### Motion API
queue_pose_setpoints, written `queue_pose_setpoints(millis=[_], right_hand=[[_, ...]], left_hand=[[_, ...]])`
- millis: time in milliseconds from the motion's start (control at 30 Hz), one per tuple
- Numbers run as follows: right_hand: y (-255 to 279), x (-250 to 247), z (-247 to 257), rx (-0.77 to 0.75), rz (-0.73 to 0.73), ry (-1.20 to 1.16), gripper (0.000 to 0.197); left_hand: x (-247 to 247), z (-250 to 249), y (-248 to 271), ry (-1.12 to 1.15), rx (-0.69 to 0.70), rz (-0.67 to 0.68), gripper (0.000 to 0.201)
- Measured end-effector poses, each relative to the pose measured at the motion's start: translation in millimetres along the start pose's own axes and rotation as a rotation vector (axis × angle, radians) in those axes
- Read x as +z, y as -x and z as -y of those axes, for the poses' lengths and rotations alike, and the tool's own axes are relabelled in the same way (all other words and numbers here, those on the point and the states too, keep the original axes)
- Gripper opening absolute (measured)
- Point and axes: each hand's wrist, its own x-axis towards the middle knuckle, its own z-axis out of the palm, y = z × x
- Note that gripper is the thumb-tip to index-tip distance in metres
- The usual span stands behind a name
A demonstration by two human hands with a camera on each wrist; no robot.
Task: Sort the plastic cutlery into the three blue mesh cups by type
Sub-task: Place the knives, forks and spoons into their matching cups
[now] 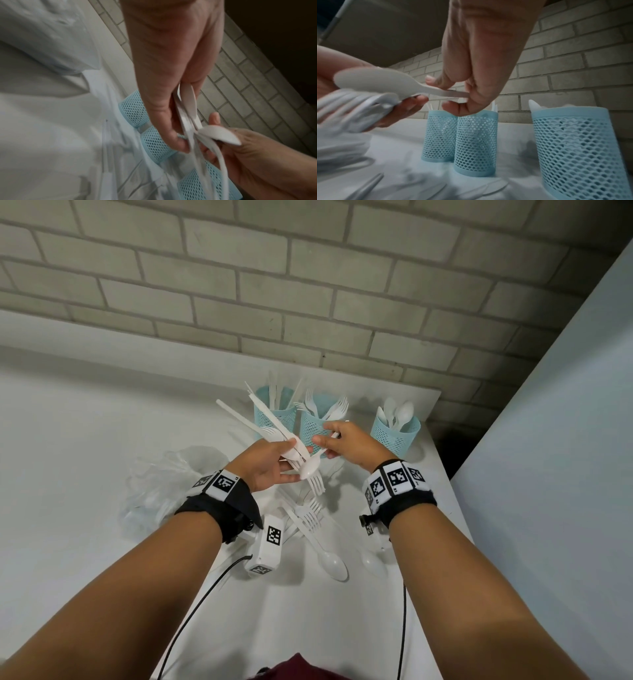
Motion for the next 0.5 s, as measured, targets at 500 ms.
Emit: queue_pose_setpoints(millis=[500], right_hand=[[-1, 16, 7, -0.167, -0.181, 0.177, 0.053]], left_hand=[[-2, 1, 1, -0.057, 0.06, 0.032, 0.013]])
